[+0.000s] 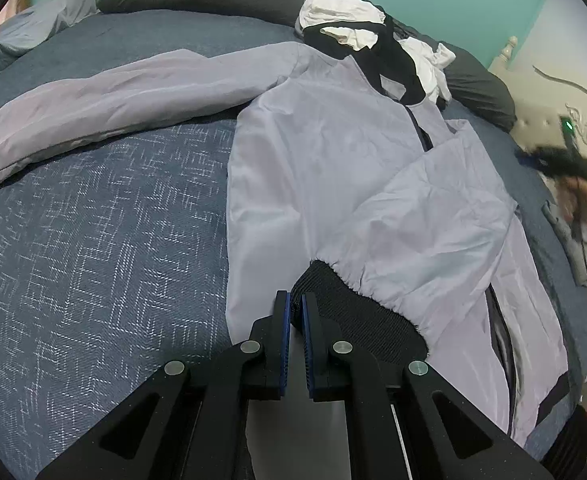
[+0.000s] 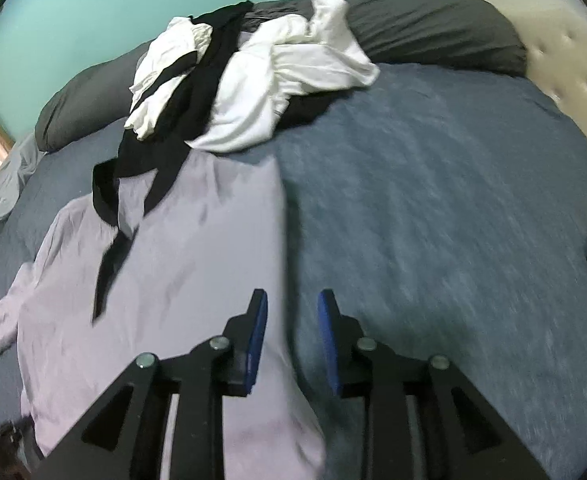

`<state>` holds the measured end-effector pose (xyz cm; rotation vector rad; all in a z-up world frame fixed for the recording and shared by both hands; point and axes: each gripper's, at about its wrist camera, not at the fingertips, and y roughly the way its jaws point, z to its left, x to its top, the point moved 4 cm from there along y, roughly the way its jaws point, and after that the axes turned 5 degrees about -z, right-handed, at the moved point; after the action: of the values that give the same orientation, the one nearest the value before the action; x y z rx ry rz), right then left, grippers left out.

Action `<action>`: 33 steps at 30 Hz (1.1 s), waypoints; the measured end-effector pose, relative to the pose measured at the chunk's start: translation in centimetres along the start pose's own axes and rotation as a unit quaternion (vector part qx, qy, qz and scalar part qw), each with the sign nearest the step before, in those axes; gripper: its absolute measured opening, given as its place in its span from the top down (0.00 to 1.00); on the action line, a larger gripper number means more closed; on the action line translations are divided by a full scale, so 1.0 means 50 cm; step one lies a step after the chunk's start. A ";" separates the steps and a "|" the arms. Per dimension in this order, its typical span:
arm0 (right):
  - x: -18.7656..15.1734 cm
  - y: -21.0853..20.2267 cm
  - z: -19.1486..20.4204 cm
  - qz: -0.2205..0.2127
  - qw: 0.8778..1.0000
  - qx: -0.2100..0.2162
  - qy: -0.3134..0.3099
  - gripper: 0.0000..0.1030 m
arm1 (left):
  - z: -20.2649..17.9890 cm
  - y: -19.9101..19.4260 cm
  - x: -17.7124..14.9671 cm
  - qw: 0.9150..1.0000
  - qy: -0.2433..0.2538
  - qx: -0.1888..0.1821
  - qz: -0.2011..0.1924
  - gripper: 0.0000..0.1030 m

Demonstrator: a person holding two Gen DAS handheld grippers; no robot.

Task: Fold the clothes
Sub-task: 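Withdraw the right gripper from the folded sleeve over the bed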

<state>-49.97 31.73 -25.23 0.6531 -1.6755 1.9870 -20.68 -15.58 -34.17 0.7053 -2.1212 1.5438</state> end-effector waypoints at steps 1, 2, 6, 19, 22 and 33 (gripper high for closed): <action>0.015 0.015 0.006 0.001 1.000 -0.003 0.000 0.73 | 0.001 0.000 0.000 1.000 0.000 0.000 0.000 0.94; 0.031 0.032 0.012 0.003 1.000 -0.007 0.000 0.71 | 0.001 0.000 0.000 1.000 0.001 0.000 0.000 0.94; 0.097 0.101 0.033 0.011 1.000 -0.021 0.002 0.62 | -0.006 0.003 0.002 1.000 0.017 0.006 0.004 0.94; 0.172 0.264 0.046 0.073 0.992 -0.091 -0.040 0.79 | -0.014 0.012 -0.005 0.999 0.047 0.020 0.016 0.93; 0.170 0.277 0.039 0.070 0.992 -0.096 -0.035 0.93 | -0.011 0.016 -0.005 0.999 0.045 0.018 0.018 0.93; 0.158 0.321 0.008 0.044 0.992 -0.118 0.002 0.97 | -0.015 0.025 -0.008 0.998 0.053 0.024 0.027 0.94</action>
<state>-66.07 29.19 -32.63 0.4977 -1.9287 1.8071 -21.10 -14.49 -35.12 0.5725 -2.0474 1.6299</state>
